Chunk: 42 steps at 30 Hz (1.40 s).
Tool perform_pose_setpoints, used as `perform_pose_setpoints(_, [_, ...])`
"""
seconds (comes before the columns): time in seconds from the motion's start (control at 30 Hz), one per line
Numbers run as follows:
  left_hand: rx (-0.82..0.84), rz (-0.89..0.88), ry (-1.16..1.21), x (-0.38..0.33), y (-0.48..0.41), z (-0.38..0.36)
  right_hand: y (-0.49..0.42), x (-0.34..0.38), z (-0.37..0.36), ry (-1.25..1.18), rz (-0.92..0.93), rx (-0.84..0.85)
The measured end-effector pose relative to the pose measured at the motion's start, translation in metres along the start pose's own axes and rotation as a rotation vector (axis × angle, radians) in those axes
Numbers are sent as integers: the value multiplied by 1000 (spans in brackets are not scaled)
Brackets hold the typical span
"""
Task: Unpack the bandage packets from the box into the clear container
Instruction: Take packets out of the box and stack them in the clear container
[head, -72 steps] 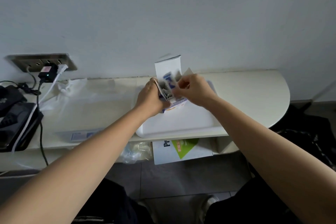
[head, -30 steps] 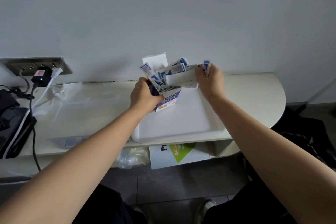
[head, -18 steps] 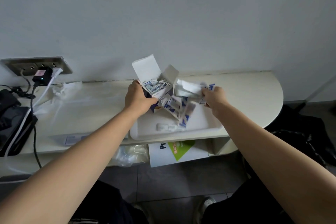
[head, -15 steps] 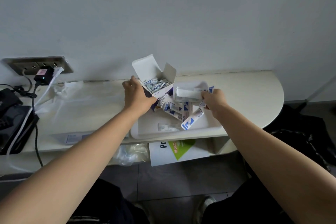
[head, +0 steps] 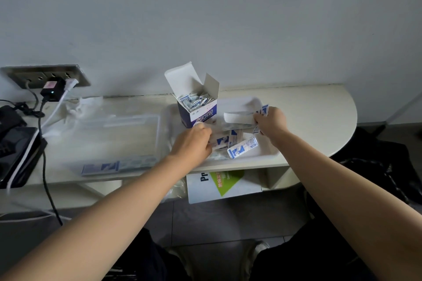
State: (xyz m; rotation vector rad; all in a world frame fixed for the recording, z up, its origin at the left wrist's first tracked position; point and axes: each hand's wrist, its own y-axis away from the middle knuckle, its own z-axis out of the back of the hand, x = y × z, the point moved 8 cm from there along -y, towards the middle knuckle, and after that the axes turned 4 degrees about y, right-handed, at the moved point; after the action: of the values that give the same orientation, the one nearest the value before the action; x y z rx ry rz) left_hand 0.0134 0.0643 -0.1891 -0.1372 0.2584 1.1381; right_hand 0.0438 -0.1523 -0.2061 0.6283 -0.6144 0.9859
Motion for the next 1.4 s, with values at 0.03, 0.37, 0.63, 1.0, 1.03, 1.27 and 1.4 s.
perform_pose_setpoints(0.03, [15, 19, -44, 4, -1, -5, 0, 0, 2, 29, 14, 0])
perform_pose_setpoints(0.37, [37, 100, -10, 19, -10, -14, 20, 46, 4, 278, 411, -93])
perform_pose_setpoints(0.63, [-71, 79, 172, 21, 0, 1, 62, 64, -76, 492, 849, 333])
perform_pose_setpoints(1.0, [104, 416, 1175, 36, 9, -15, 41, 40, -55, 70, 437, 490])
perform_pose_setpoints(1.03, [107, 421, 1222, 34, 10, -16, 44, 41, -58, 70, 437, 519])
perform_pose_setpoints(1.27, [30, 516, 1363, 37, 16, -22, 55, 48, -65, 17, 441, 585])
perform_pose_setpoints(1.4, [0, 514, 1439, 39, 24, -19, 59, 48, -71, -35, 399, 637])
